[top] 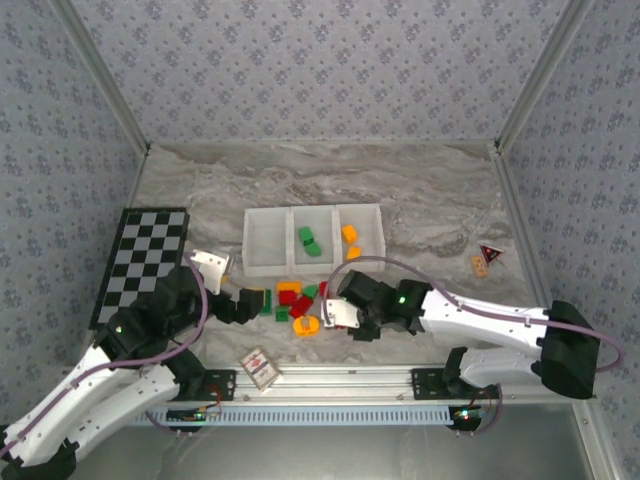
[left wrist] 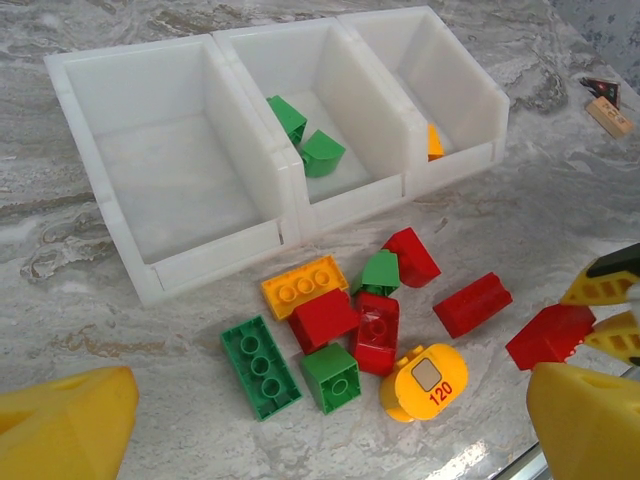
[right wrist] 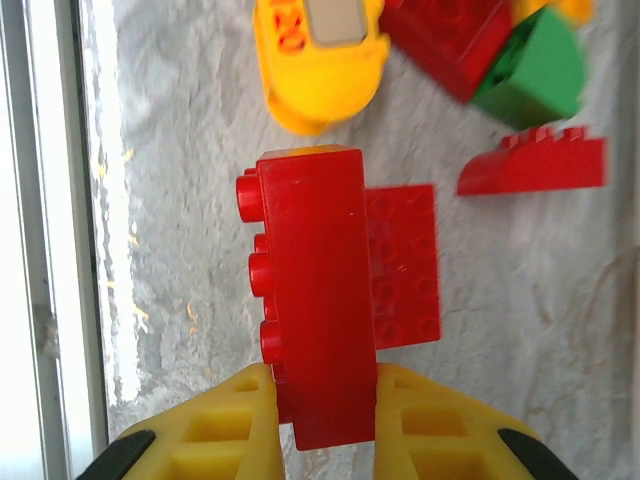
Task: Sort the legos into containers by color
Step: Pick up the lego from the bottom-center of the table, then place the lego in the container.
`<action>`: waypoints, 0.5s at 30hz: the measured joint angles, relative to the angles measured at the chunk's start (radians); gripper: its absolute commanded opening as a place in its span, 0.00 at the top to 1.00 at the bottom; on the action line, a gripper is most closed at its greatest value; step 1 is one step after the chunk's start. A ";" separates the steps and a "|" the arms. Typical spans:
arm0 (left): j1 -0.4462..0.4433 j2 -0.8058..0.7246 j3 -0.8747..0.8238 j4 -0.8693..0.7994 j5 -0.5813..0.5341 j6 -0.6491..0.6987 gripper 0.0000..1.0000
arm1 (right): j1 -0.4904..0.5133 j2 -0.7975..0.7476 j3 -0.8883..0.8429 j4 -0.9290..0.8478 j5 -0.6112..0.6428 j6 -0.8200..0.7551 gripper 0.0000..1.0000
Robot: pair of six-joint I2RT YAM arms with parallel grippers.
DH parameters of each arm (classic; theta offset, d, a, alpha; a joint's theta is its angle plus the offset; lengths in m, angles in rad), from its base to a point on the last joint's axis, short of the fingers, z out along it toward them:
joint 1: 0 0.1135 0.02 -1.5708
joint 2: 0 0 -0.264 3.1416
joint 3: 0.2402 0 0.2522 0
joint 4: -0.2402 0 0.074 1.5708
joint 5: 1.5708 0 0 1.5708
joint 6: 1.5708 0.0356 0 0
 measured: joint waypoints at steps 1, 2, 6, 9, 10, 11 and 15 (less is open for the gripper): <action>0.000 -0.003 0.000 0.000 0.000 0.000 0.00 | -0.006 -0.002 0.018 0.003 -0.002 0.006 0.83; 0.000 -0.005 0.000 0.000 0.000 0.000 0.00 | -0.015 0.002 0.039 0.008 -0.004 0.012 0.83; 0.000 -0.008 0.000 0.000 -0.008 0.000 0.00 | -0.053 0.078 0.171 0.031 -0.008 0.048 0.84; 0.000 -0.021 0.000 -0.002 -0.025 0.000 0.00 | -0.075 0.191 0.304 0.067 -0.012 0.091 0.85; 0.000 -0.029 0.000 -0.002 -0.034 0.000 0.00 | -0.081 0.231 0.350 0.076 -0.014 0.111 0.84; 0.000 -0.037 0.000 -0.003 -0.041 0.000 0.00 | -0.087 0.276 0.400 0.085 -0.016 0.135 0.85; 0.000 -0.087 0.000 -0.007 -0.090 0.000 0.00 | -0.111 0.438 0.590 0.104 -0.023 0.264 0.83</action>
